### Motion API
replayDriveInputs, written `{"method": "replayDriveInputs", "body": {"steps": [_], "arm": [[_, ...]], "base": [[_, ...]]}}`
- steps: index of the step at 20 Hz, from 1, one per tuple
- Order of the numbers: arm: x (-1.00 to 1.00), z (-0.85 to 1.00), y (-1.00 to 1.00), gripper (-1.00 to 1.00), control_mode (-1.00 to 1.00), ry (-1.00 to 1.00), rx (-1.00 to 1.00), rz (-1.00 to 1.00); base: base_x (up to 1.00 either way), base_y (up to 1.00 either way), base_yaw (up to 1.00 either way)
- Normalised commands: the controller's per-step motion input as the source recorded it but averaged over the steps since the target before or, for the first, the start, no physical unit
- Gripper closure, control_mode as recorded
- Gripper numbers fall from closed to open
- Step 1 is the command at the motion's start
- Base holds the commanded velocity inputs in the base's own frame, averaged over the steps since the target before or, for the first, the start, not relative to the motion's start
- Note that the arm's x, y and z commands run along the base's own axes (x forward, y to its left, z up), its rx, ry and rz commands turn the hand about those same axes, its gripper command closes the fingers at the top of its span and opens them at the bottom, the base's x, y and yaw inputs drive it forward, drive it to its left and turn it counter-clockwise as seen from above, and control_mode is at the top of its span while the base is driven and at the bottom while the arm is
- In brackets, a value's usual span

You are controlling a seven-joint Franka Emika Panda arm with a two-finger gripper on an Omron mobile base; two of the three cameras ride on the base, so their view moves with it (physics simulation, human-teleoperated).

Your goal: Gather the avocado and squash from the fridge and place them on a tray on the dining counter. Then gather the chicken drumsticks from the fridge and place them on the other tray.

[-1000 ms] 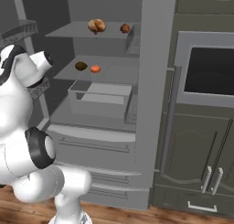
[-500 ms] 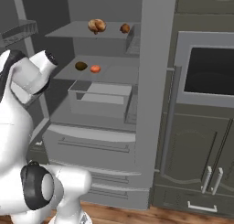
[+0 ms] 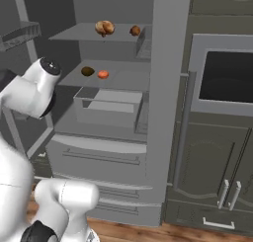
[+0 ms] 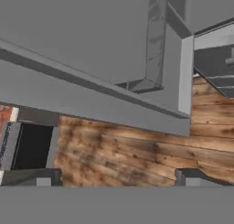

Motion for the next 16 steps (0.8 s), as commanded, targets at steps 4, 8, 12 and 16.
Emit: {"method": "replayDriveInputs", "body": {"steps": [4, 8, 12, 16], "arm": [[-0.41, 0.18, -0.57, -1.0, -1.0, -0.3, -0.22, 0.0], [-0.46, 0.15, -0.56, -1.0, -1.0, -0.29, -0.23, 0.0], [-0.5, 0.1, -0.59, -1.0, -1.0, -0.3, -0.21, 0.0], [-0.45, 0.04, -0.47, -1.0, -1.0, -0.27, -0.2, -0.05]], "base": [[0.0, 0.0, 0.0], [0.0, 0.0, 0.0], [0.0, 0.0, 0.0], [0.0, 0.0, 0.0]]}}
